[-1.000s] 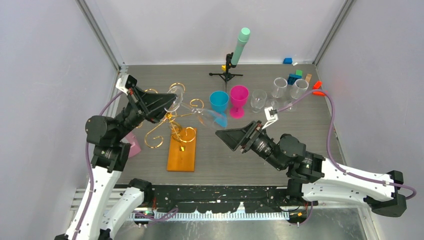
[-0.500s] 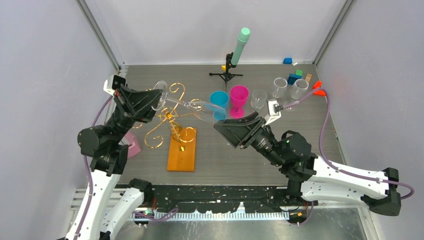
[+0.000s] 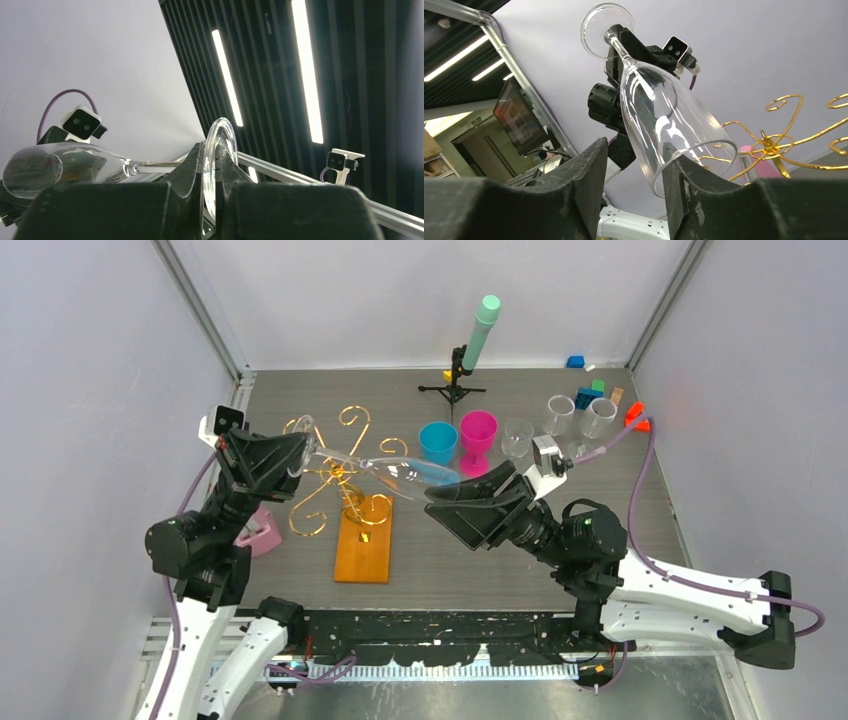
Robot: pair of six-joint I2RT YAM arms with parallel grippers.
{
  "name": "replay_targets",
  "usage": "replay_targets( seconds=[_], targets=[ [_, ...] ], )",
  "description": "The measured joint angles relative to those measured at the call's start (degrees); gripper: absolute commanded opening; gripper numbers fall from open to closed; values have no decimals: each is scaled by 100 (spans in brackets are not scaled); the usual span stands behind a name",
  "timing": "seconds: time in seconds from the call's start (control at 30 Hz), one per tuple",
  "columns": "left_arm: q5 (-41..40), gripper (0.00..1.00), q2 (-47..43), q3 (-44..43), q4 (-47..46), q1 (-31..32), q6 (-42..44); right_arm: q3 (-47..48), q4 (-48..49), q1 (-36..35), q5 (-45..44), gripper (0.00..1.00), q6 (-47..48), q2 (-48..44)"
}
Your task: Take the wine glass off the wine glass rack
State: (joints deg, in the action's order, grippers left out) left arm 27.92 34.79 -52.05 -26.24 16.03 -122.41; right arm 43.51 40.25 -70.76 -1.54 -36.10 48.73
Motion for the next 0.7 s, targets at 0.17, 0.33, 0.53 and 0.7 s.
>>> replay_targets(
  seconds=[0.17,0.33,0.53,0.7],
  targets=[
    [-214,0,-249,72,28,15,-2,144,109,4,286,7,166,120],
    [-474,10,-339,199,140,44,-4,380,162,-9,643,0,181,114],
    [-621,55,-326,177,365,11,258,472,76,-39,656,0,173,116],
    [-608,83,-85,-216,914,-11,914,544,-24,-76,651,0,177,111]
  ],
)
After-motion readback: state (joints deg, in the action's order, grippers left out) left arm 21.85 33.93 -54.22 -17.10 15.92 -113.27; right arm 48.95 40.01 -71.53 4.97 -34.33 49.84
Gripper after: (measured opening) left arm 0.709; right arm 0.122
